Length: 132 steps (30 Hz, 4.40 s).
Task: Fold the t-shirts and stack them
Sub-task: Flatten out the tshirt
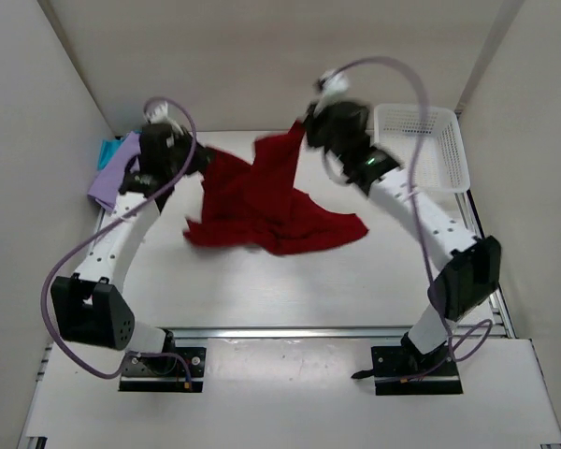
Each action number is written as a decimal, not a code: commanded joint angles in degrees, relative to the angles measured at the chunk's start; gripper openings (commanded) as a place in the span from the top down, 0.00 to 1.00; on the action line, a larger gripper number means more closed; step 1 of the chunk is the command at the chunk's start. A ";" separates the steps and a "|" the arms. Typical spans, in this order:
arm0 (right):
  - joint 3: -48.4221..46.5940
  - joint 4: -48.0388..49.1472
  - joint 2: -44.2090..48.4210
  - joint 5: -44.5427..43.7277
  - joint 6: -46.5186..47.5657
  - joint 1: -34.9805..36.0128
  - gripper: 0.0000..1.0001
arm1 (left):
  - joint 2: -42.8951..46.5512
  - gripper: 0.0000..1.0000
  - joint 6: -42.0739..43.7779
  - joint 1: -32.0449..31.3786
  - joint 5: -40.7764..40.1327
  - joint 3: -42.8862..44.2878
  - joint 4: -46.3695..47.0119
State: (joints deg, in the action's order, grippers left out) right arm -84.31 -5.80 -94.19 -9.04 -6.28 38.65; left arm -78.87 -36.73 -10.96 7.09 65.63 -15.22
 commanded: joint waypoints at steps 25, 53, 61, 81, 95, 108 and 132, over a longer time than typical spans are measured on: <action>66.99 0.97 62.02 25.13 -27.29 -24.16 1.00 | 25.70 0.01 3.59 11.59 -1.72 -31.96 -3.06; 69.46 4.40 58.77 22.31 -26.94 -17.30 1.00 | 9.34 1.00 2.27 9.30 -16.56 -25.41 -6.72; 68.23 2.29 59.30 18.53 -26.50 -14.31 1.00 | 18.83 0.99 8.07 10.25 -7.64 -14.22 -33.97; 68.14 6.76 52.62 18.09 -25.71 -14.57 1.00 | -20.07 0.02 8.17 9.63 -6.49 7.33 -20.05; 68.58 7.65 53.59 16.24 -25.79 -9.12 1.00 | 32.35 0.59 -0.62 22.80 -4.02 -40.28 -18.78; 69.81 8.62 53.15 16.69 -26.50 -6.13 1.00 | 34.49 0.55 -6.95 32.93 -2.87 -47.43 -18.00; 66.92 2.74 55.25 12.83 -27.29 -6.22 1.00 | 32.90 1.00 -6.78 21.44 -10.79 -39.09 -13.42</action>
State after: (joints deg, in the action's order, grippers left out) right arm -14.39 -1.39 -40.40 6.83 -32.97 32.56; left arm -47.40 -46.57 13.10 -1.04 20.69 -27.90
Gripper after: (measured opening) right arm 0.009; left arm 0.022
